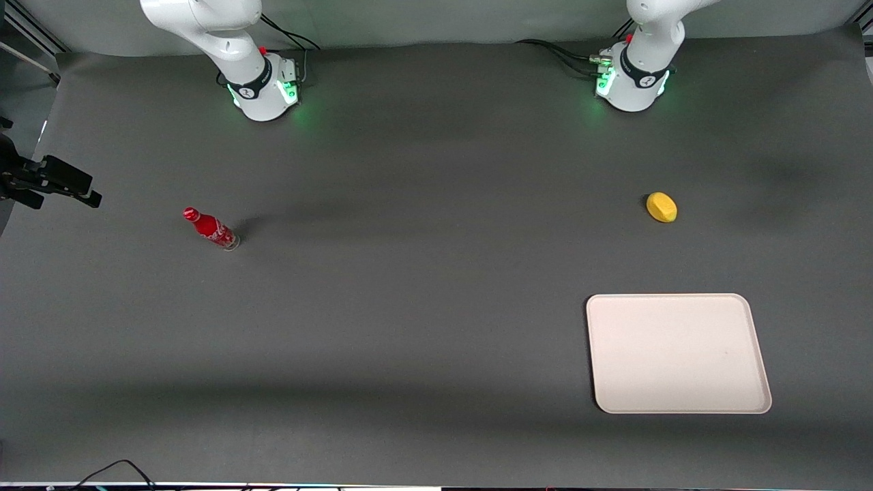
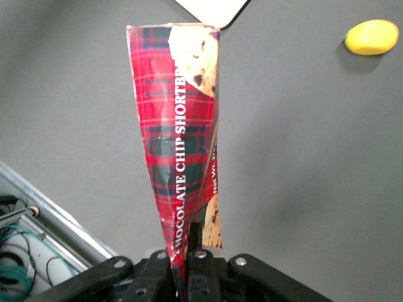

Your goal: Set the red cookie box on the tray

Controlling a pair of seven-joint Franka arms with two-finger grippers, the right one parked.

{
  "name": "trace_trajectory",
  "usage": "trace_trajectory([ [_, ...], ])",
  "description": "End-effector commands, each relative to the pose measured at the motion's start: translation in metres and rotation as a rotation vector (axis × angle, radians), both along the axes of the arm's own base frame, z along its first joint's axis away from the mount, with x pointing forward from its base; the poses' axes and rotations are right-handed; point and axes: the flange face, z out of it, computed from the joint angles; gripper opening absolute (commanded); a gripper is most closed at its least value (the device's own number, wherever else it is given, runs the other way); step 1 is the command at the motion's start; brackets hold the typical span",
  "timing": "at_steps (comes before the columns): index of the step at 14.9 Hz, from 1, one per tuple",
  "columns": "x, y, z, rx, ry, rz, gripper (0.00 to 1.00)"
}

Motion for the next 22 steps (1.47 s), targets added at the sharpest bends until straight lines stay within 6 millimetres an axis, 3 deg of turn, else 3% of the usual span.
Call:
trace_trajectory([
  [1, 0.011, -0.015, 0.032, -0.004, 0.067, 0.054, 0.0],
  [5, 0.034, -0.098, 0.05, -0.01, 0.159, 0.181, 0.0],
  [7, 0.048, -0.151, 0.04, -0.016, 0.191, 0.248, 0.0],
  [11, 0.095, -0.272, 0.027, 0.025, 0.161, 0.376, 0.0],
  [13, 0.115, -0.308, 0.015, 0.03, 0.137, 0.416, 0.0],
  [15, 0.139, -0.326, -0.012, 0.029, 0.1, 0.455, 0.0],
  [19, 0.19, -0.325, -0.097, -0.02, 0.044, 0.512, 0.0],
  [22, 0.213, -0.324, -0.147, -0.016, 0.028, 0.605, 0.0],
])
